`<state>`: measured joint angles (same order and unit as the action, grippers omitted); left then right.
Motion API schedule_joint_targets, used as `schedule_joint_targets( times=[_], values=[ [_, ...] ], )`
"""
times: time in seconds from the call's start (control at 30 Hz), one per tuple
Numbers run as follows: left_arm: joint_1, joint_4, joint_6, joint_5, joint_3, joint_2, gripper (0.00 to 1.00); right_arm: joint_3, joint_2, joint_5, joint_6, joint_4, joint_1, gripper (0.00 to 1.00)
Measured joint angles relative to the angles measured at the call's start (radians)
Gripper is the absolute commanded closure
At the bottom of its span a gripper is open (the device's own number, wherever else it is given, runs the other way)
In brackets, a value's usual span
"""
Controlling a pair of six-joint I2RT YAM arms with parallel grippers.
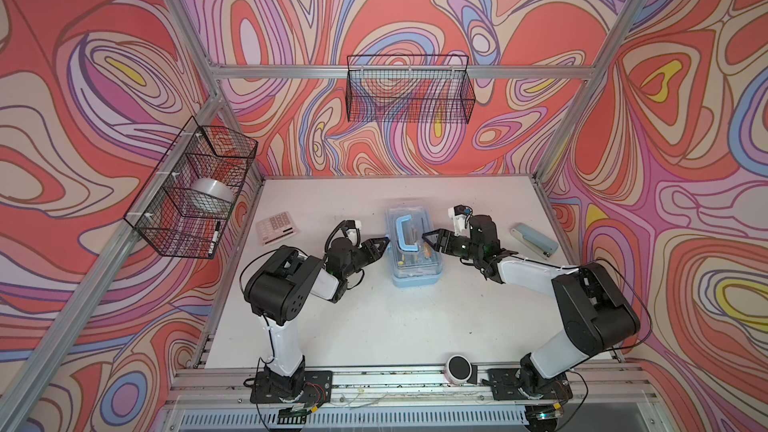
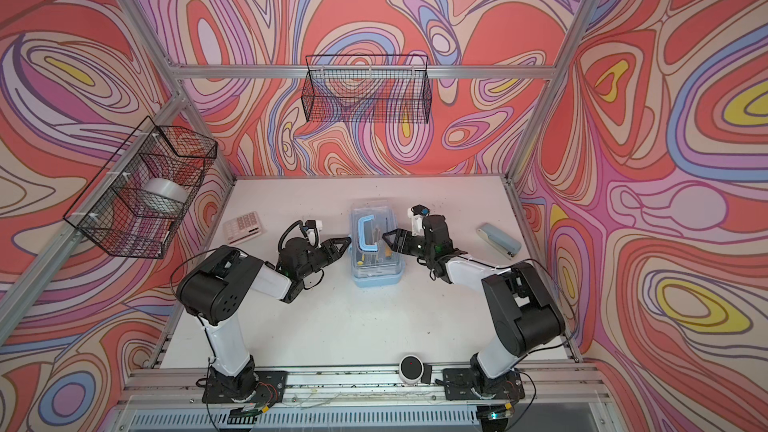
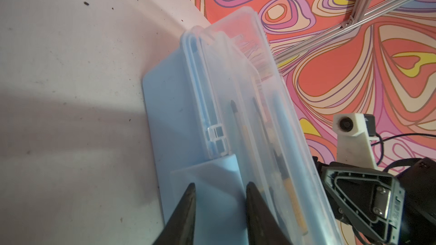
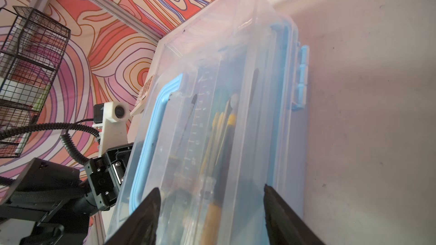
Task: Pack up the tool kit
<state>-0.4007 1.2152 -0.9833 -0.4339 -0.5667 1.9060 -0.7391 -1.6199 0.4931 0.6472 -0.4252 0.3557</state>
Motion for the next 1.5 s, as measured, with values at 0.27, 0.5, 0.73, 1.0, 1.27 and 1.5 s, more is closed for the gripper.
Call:
schedule_joint_targets(
  times=[0.27,0.5,0.73,1.0,1.27,1.5],
  values=[
    [0.002,0.077,-0.035,0.010,0.013,0.030,0.67,0.053,-0.021,0.005,0.062,-0.145,-0.001,0.33],
    [-0.003,0.109,-0.047,0.036,0.013,0.047,0.67,0.056,-0.058,0.004,0.098,-0.225,-0.001,0.34],
    [-0.025,0.143,-0.065,0.088,0.013,0.065,0.67,0.056,-0.076,0.000,0.106,-0.257,-0.001,0.35],
    [-0.039,0.188,-0.106,0.122,0.012,0.090,0.67,0.076,-0.098,-0.022,0.132,-0.338,0.001,0.35],
    [-0.038,0.021,-0.050,0.142,0.012,0.000,0.39,0.065,-0.056,-0.053,0.103,-0.244,0.014,0.30],
    [0.025,-0.432,0.130,0.129,-0.024,-0.243,0.00,-0.002,0.048,-0.052,0.045,0.053,-0.005,0.02]
  ],
)
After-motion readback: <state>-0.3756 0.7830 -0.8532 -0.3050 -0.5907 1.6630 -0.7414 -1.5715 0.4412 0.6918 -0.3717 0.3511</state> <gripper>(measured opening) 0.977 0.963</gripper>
